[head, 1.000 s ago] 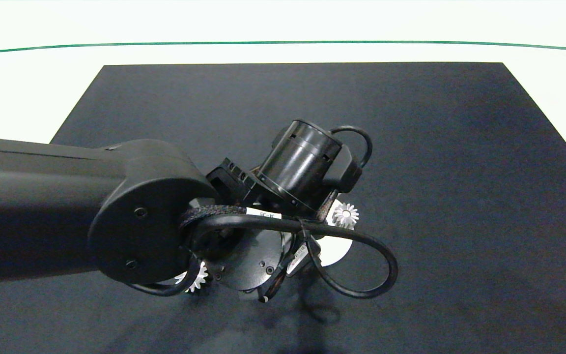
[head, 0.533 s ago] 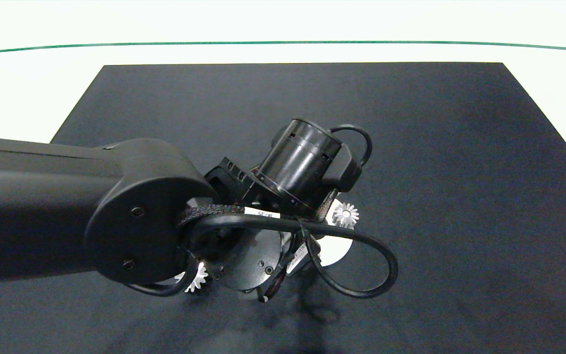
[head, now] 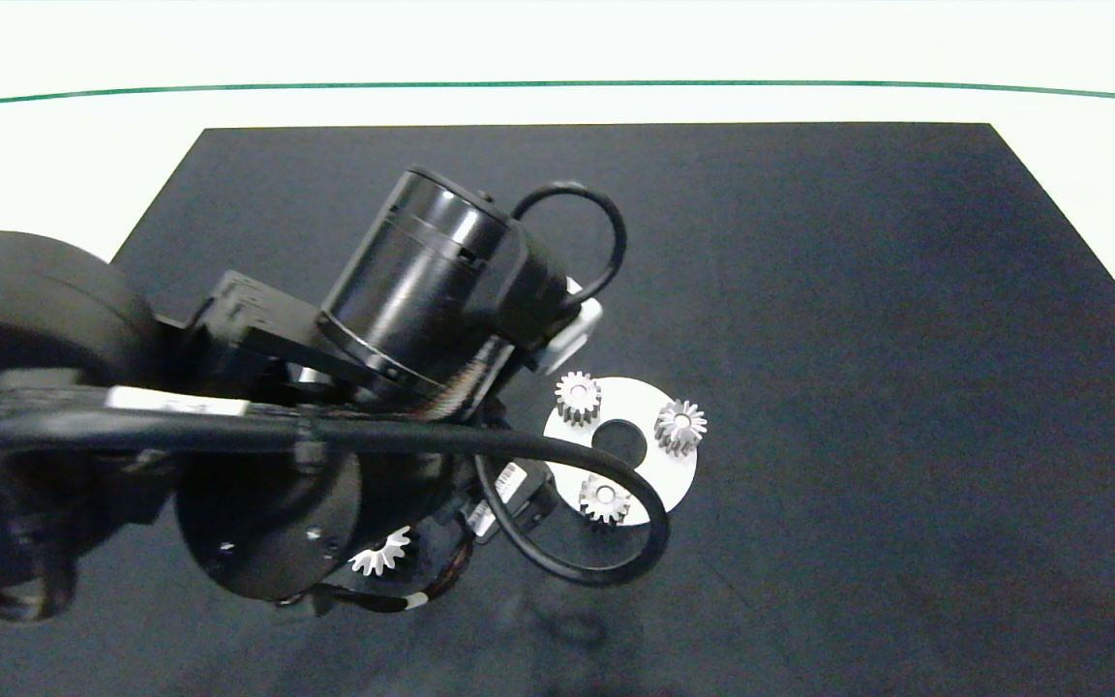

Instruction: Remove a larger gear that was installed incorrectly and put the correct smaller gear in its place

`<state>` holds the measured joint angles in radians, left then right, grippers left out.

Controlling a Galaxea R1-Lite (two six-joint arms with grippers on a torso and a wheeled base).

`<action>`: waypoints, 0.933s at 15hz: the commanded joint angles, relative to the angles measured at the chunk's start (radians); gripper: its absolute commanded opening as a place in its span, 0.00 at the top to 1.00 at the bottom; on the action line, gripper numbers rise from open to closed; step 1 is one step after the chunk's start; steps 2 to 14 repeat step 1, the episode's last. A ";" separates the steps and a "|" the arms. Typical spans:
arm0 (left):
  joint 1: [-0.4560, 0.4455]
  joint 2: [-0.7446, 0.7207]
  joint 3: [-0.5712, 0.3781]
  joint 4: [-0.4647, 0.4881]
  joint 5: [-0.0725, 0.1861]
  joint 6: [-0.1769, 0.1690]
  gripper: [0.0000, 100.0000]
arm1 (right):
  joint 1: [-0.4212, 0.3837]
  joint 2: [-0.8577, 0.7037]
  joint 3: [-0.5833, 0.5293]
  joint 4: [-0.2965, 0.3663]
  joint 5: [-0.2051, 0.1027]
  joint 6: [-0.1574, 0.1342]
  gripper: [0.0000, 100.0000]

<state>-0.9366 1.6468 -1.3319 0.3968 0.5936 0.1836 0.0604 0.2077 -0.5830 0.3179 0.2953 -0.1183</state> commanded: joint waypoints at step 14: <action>0.084 -0.223 0.106 0.011 0.009 -0.015 0.00 | -0.096 0.012 -0.028 0.001 0.002 0.020 0.00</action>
